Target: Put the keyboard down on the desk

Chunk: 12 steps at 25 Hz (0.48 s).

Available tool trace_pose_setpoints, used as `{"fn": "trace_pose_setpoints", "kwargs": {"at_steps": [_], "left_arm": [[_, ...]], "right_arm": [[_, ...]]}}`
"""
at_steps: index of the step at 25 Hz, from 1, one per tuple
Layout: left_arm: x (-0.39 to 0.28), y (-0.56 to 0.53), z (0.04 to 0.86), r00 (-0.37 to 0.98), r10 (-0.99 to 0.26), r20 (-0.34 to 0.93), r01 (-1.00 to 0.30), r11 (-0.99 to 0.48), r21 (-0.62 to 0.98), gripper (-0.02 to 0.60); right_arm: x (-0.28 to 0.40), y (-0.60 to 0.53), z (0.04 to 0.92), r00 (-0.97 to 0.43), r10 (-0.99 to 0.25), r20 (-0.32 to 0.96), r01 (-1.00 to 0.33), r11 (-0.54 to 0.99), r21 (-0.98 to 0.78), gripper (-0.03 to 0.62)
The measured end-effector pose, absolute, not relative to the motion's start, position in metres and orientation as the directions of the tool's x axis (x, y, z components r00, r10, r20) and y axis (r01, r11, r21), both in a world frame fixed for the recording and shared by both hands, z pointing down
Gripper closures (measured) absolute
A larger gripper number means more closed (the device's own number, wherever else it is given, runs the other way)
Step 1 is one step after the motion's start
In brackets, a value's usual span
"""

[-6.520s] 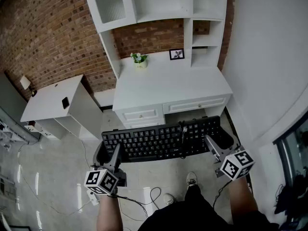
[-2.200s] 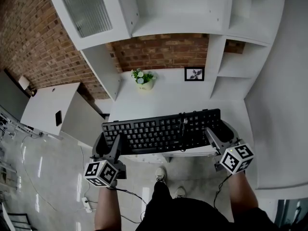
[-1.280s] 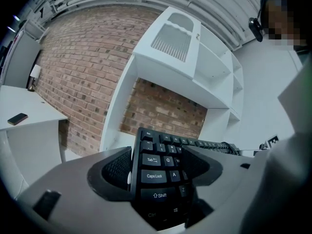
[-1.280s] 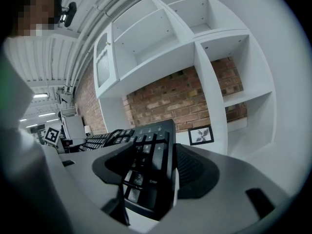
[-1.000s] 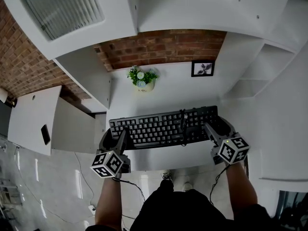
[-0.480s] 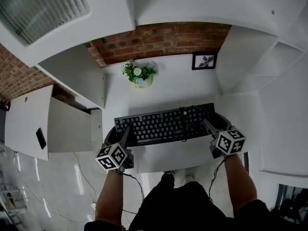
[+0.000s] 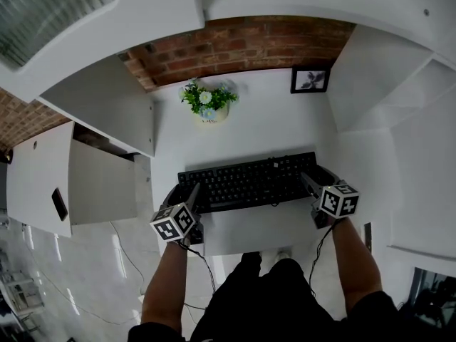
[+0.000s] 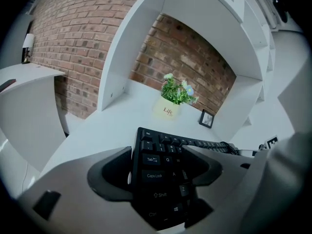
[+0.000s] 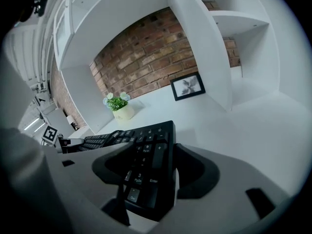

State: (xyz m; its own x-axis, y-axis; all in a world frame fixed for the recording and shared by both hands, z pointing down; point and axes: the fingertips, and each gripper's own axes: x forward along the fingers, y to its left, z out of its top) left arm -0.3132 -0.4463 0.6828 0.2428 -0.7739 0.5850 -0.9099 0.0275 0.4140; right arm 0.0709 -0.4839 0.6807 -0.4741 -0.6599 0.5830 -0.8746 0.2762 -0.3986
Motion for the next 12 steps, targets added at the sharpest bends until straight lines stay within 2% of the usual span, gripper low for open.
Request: {"fn": "trace_pose_setpoints", "kwargs": {"at_steps": [12], "left_arm": [[-0.312, -0.452, 0.700, 0.253, -0.747, 0.615, -0.915, 0.021, 0.402, 0.245]], "right_arm": [[0.072, -0.483, 0.709, -0.468, -0.613, 0.637, -0.878, 0.236, -0.417, 0.313]]}}
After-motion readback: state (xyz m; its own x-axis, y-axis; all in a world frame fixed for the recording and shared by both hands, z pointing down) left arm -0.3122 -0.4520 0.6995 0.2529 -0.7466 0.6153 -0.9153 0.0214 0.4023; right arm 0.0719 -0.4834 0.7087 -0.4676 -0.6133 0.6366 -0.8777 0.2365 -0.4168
